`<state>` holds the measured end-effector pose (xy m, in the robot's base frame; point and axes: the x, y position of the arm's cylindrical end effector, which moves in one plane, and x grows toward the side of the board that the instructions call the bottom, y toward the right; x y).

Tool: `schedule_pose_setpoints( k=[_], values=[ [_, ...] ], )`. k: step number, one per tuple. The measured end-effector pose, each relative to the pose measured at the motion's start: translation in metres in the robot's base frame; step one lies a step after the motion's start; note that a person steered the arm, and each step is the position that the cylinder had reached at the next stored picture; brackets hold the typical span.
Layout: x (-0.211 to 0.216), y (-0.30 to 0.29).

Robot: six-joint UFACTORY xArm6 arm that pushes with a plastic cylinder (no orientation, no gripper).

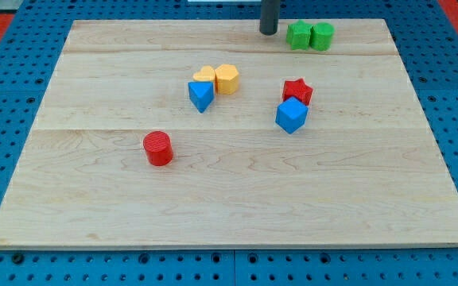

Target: Move your arm at the red star

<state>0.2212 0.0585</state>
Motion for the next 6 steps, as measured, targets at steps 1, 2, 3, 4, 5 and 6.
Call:
schedule_pose_setpoints(
  k=[1, 2, 3, 4, 5, 6],
  values=[
    [0.004, -0.007],
    [0.004, -0.007],
    [0.018, -0.007],
    [0.042, 0.036],
    [0.07, 0.044],
    [0.099, 0.056]
  ],
)
